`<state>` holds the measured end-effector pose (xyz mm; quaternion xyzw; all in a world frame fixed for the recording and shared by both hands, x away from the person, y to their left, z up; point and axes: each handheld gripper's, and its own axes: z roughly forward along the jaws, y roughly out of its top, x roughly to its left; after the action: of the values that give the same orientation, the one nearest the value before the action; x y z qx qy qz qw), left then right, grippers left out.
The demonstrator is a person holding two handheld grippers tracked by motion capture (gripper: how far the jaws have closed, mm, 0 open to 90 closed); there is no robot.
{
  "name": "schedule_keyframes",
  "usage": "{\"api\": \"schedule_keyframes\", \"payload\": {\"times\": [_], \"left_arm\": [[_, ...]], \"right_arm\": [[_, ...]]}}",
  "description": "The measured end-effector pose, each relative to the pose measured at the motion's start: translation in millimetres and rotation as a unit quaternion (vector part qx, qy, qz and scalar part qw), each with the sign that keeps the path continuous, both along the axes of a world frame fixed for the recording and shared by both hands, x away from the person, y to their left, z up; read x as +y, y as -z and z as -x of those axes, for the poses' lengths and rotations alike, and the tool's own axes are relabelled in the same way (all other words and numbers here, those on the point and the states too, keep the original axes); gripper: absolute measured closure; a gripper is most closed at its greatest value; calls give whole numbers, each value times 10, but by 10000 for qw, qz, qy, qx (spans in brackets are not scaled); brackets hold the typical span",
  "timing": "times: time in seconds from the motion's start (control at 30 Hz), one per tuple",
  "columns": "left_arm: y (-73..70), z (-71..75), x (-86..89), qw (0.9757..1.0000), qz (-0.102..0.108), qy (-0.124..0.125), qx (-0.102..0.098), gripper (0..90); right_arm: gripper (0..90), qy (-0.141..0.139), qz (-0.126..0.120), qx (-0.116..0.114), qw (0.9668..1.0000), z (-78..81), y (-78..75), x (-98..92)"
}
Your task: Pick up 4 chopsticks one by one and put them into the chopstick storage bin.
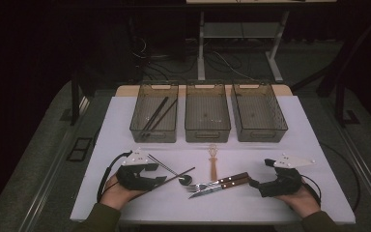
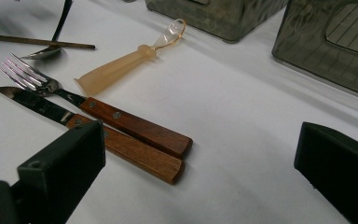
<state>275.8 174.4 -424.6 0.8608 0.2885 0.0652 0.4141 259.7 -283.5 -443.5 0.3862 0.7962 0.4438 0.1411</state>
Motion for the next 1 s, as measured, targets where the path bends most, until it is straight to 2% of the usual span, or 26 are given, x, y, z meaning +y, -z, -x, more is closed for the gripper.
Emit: {"api": "schedule_keyframes", "payload": {"times": [0.2, 0.33, 0.43, 0.67, 1.0], "left_arm": [[78, 61, 43, 9998, -155, 57, 139, 581], [97, 62, 23, 9991, -297, 214, 217, 671], [120, 57, 10, 9978, -482, 335, 297, 712], [140, 48, 9, 9964, -699, 380, 279, 771], [155, 35, 10, 9954, -812, 433, 267, 840]], "right_arm": [[16, -13, 20, -7, 10000, -1, 3, 0], [16, -6, 28, 0, 10000, 0, 4, 1], [16, 5, 25, -3, 10000, -1, 3, -3], [16, -3, 32, -2, 10000, -1, 4, -1], [15, -2, 40, -5, 10000, -2, 5, -1]]}}
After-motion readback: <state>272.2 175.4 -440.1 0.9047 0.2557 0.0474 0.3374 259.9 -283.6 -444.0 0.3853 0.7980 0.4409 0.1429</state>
